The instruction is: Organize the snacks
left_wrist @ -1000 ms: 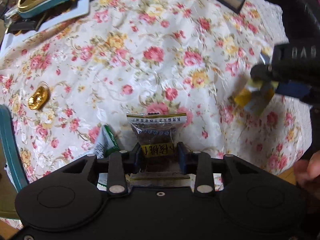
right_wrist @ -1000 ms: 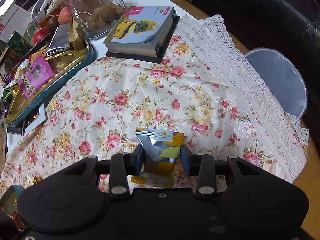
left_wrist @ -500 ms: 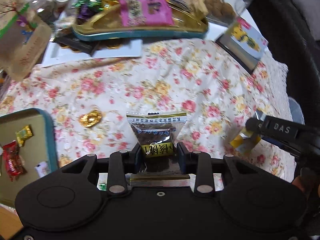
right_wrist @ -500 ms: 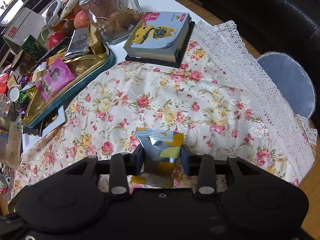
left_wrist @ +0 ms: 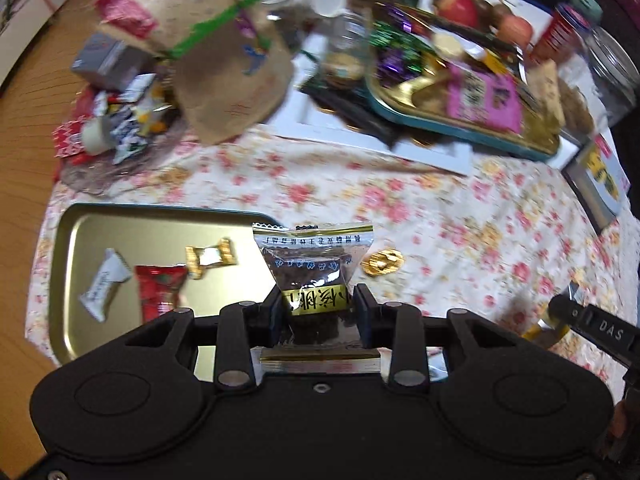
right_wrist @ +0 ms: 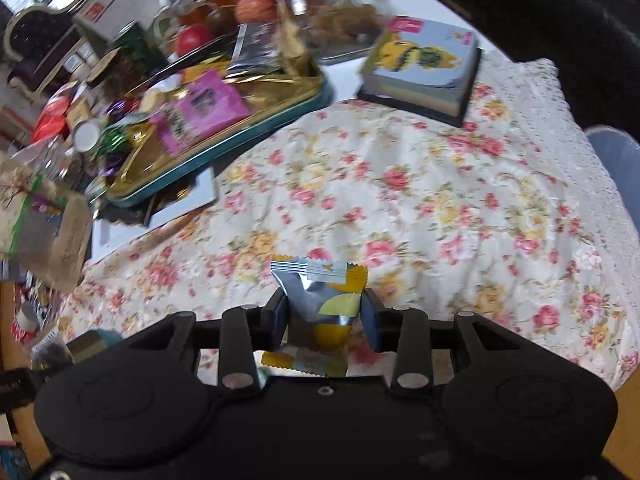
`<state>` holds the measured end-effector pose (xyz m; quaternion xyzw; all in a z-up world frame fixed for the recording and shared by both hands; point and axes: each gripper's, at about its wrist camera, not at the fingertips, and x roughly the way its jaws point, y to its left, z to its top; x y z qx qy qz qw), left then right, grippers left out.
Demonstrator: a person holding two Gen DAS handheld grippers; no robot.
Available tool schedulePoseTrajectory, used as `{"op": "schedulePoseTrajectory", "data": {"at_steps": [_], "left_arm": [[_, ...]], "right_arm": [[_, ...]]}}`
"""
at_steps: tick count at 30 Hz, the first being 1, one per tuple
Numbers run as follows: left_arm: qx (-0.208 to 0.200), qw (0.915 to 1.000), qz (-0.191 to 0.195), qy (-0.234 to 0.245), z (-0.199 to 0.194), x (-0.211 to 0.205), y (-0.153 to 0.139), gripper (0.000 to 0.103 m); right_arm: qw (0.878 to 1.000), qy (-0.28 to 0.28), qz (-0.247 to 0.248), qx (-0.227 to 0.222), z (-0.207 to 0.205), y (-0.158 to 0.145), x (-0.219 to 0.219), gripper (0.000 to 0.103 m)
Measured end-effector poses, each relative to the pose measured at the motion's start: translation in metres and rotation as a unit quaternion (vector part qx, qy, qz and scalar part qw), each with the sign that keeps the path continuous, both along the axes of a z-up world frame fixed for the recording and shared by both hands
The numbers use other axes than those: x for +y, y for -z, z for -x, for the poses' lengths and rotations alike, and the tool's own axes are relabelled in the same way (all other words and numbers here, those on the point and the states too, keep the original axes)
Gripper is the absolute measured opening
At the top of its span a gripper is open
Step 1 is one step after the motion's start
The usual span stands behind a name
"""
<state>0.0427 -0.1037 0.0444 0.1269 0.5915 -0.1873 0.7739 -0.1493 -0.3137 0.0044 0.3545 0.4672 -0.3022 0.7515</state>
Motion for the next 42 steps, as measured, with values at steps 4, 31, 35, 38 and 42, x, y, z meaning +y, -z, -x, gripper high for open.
{"op": "schedulePoseTrajectory", "data": {"at_steps": [4, 31, 35, 38, 42], "left_arm": [[-0.002, 0.9993, 0.009, -0.035, -0.02, 0.038, -0.006, 0.044], [-0.052, 0.9801, -0.014, -0.191, -0.082, 0.175, -0.013, 0.048], [-0.044, 0.9808, -0.011, -0.189, -0.081, 0.173, -0.012, 0.048], [-0.04, 0.9817, -0.012, -0.186, -0.08, 0.169, -0.01, 0.048], [-0.039, 0.9836, -0.014, -0.176, -0.076, 0.162, -0.009, 0.048]], "right_arm": [[0.999, -0.035, 0.001, -0.004, -0.023, -0.004, 0.027, 0.039], [0.971, -0.233, -0.019, -0.045, -0.113, -0.025, 0.189, 0.04], [0.962, -0.264, -0.032, -0.057, -0.116, -0.028, 0.209, 0.041], [0.955, -0.285, -0.046, -0.066, -0.117, -0.029, 0.223, 0.043], [0.948, -0.307, -0.043, -0.072, -0.116, -0.03, 0.237, 0.044]]}}
